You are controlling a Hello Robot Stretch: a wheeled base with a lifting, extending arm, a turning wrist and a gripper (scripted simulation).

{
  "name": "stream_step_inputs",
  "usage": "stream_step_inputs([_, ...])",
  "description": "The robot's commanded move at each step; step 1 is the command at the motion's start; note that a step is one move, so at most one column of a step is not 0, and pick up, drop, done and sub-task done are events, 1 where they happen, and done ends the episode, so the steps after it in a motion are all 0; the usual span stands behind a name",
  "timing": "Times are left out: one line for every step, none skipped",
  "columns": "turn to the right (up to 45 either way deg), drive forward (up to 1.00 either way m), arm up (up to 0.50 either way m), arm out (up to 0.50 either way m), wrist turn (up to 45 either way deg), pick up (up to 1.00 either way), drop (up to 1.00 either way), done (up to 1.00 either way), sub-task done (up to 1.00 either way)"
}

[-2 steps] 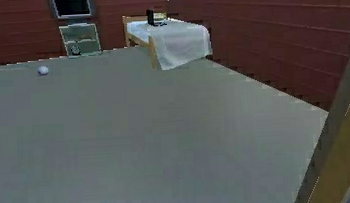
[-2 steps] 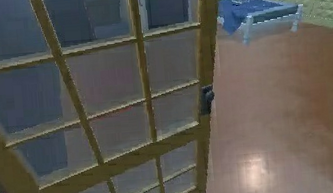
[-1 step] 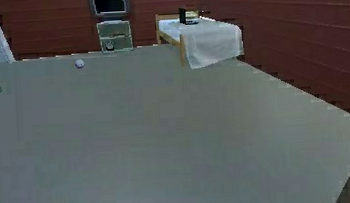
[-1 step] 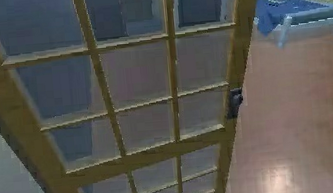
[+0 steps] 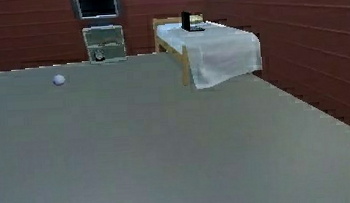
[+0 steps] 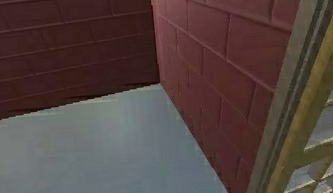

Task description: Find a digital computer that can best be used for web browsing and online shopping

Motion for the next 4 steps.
stream_step_inputs([-3.0,0.0,0.0,0.0,0.0,0.0,0.0,0.0,0.0])
stream_step_inputs([0.0,1.0,0.0,0.0,0.0,0.0,0.0,0.0,0.0])
stream_step_inputs([0.0,1.0,0.0,0.0,0.0,0.0,0.0,0.0,0.0])
stream_step_inputs([0.0,1.0,0.0,0.0,0.0,0.0,0.0,0.0,0.0])
